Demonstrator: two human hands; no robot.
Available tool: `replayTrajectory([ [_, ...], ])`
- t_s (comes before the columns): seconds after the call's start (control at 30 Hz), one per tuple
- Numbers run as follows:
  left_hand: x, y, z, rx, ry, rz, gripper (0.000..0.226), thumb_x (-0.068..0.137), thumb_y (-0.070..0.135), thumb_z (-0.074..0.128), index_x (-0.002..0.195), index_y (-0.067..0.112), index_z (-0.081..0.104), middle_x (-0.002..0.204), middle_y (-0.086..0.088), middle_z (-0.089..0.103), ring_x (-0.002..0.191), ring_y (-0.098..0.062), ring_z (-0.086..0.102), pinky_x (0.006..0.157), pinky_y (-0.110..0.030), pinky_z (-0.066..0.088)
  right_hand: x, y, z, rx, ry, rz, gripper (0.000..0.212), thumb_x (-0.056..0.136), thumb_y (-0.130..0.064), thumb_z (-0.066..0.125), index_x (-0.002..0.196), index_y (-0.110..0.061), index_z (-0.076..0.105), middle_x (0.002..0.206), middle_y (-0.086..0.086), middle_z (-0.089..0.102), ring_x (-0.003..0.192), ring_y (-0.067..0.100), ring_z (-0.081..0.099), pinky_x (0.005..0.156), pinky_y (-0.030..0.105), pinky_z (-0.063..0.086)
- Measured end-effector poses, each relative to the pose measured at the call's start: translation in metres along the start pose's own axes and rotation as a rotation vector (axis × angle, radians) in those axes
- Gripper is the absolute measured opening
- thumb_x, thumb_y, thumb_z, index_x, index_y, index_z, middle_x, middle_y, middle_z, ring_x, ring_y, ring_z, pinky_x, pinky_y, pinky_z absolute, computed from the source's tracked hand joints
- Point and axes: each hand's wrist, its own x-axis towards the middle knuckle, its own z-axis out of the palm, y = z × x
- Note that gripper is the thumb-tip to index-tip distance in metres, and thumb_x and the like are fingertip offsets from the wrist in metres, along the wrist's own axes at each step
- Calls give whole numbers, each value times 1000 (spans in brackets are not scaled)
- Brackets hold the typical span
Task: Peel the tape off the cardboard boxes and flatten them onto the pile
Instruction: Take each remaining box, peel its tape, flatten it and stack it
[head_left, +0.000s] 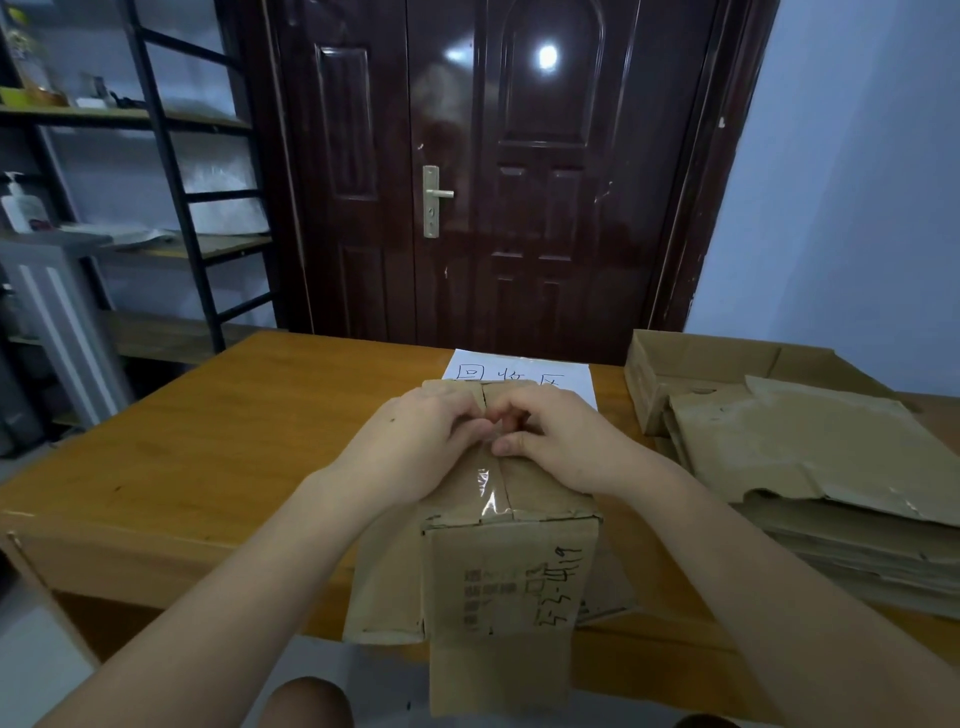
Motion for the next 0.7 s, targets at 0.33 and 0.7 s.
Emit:
replayTrajectory([
  [0.33,-16,14,-9,88,-14,-15,24,96,56,59,105,35,62,94,18,60,89,-3,53,83,-31,51,-10,-8,-2,-50,87,40,11,99,-24,63,110,-20,62,101,-7,63,98,10,55,81,24,43],
  [0.7,-23,15,-11,42,-42,17,30,99,54,54,122,36,59,112,19,62,104,-4,57,90,-28,51,-27,-10,1,-101,72,-5,8,94,-30,70,89,-34,65,91,-15,59,94,0,51,77,11,37],
])
